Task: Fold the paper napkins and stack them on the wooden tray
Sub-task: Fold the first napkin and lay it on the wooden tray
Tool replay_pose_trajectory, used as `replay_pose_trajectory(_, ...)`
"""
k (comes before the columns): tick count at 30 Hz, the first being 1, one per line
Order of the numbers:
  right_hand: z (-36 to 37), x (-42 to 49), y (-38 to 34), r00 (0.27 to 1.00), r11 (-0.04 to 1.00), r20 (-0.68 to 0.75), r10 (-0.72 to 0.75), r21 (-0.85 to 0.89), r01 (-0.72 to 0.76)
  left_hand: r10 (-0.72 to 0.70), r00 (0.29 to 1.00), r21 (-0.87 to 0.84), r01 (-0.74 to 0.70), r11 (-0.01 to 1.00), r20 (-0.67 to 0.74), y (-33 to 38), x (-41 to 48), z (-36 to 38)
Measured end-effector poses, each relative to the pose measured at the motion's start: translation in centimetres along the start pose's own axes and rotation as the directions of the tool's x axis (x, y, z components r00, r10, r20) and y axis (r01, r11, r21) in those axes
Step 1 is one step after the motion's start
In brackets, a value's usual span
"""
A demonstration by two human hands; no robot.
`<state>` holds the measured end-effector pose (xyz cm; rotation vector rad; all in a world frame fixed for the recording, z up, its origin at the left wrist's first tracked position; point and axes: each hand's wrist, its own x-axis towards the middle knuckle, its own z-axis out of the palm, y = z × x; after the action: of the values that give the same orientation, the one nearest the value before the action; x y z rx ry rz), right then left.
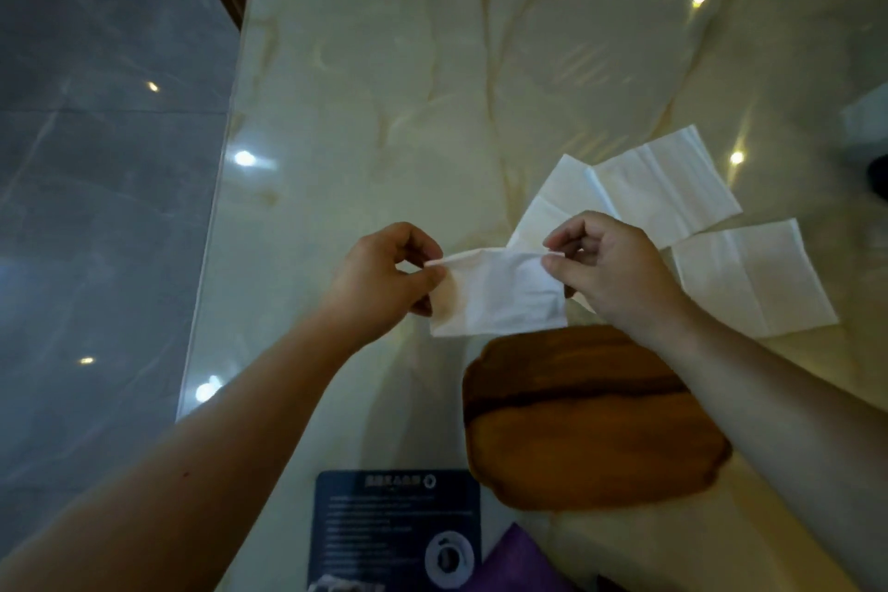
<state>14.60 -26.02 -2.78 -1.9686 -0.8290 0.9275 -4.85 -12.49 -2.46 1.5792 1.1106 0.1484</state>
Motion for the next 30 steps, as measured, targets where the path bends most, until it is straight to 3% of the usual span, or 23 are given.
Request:
replay_pose_trajectory(10, -4.8, -7.3, 6.9, 0.995, 0.995, 0.011, 0.100, -0.016, -0.100, -0.072, 0.996, 0.056, 0.070, 0.996, 0.044, -0.4, -4.9, 8.6)
replay_pose_trajectory(19, -7.2, -9.5, 11.1, 0.993, 0.994, 0.058, 0.100, -0.054, -0.097, -0.137, 0.986, 0.095, 0.128, 0.987, 0.097, -3.0, -6.6, 13.5)
replay_pose_trajectory(25, -7.3, -9.2, 12.3, 0.990, 0.990, 0.082, 0.119, -0.089, -0.111, -0.089, 0.995, 0.269, 0.075, 0.960, 0.040, -3.8, -7.1, 14.1)
replay_pose_trajectory(30, -8.2, -8.8, 12.5, 0.999, 0.965, 0.044, 0.027, -0.261, -0.015, -0.032, 0.999, 0.407, 0.036, 0.913, -0.015, -3.3, -7.0, 13.8)
